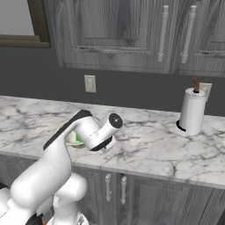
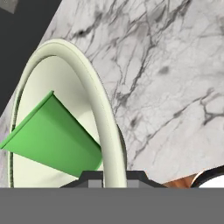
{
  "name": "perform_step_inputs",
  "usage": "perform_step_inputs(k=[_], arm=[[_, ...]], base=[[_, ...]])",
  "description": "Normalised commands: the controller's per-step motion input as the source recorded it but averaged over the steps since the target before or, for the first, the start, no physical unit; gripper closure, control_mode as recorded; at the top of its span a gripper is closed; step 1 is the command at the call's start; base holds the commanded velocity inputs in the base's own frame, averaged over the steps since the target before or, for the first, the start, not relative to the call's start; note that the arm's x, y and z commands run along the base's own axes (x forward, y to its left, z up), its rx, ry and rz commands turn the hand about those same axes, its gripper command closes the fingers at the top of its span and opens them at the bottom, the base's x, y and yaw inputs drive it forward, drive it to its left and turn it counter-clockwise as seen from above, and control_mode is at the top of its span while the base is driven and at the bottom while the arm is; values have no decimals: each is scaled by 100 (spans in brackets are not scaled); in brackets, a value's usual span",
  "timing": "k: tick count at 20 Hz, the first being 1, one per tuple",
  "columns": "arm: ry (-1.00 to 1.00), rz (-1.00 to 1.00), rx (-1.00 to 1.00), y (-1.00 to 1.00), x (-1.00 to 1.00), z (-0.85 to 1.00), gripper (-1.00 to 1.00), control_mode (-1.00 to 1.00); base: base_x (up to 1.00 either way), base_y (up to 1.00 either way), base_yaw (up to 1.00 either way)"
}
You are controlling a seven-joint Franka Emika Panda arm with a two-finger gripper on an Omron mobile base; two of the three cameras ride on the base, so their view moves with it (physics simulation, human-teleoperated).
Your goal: Place the cup inside the bowl on the dining table and move the bowl to any counter.
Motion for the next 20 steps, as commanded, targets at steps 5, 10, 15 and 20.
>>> perform_step_inputs(k=[5,10,15,20], arm=[[3,0,0,0,41,0,100,-100],[4,0,0,0,36,-2,100,-100],[1,0,0,0,21,-15,100,-100],[0,0,0,0,8,-16,100,-100]], base=[[0,0,0],[0,0,0],[0,0,0],[0,0,0]])
